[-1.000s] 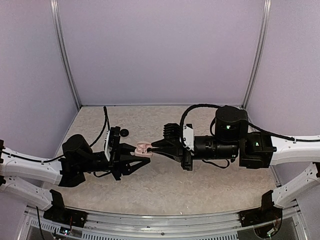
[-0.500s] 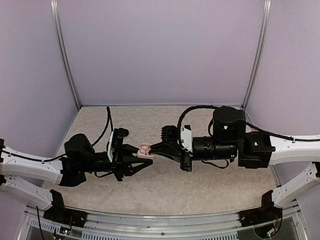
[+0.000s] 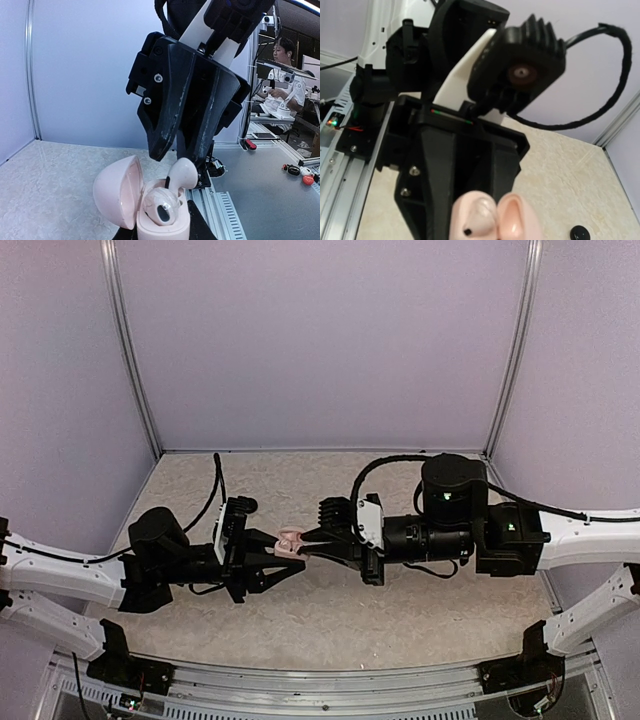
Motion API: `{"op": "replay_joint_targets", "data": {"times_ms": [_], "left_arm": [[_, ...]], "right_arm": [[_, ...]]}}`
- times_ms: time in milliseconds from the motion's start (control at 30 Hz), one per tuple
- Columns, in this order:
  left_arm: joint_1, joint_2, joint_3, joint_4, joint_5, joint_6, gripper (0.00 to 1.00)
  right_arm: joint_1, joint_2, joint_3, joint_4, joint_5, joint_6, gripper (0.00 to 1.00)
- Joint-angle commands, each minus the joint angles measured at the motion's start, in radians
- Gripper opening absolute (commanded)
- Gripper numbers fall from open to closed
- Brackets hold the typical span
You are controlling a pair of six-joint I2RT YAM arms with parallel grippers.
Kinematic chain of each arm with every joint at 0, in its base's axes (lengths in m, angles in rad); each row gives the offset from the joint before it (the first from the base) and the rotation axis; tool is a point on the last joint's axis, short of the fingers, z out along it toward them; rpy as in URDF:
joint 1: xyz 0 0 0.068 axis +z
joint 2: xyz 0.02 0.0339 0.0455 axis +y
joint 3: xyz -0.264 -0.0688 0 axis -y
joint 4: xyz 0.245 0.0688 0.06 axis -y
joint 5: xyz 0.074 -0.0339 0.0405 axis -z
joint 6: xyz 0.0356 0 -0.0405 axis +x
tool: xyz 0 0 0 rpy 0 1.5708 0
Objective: Insert the wireless bluetooth earbuds into the charging case
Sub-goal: Adjust the right earbud in the right side groove of the charging case.
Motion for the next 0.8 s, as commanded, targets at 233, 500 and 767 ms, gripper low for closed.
{"op": "replay_joint_targets", "data": {"times_ms": [233, 500, 767], "left_arm": [[0.005, -0.003, 0.004, 0.069, 0.015, -0.015, 0.07], [0.016, -0.011, -0.007, 0.091, -0.041, -0.028, 0.07], [0.017, -0.02, -0.015, 0.089, -0.133, -0.021, 0.07]], "right_arm": [[0.01, -0.046, 0.017, -0.029, 0.121, 0.002, 0.26], [0.01, -0.046, 0.024, -0.029, 0.123, 0.027, 0.27], [0.012, -0.029, 0.042, -0.006, 0.055, 0.114, 0.21]]}}
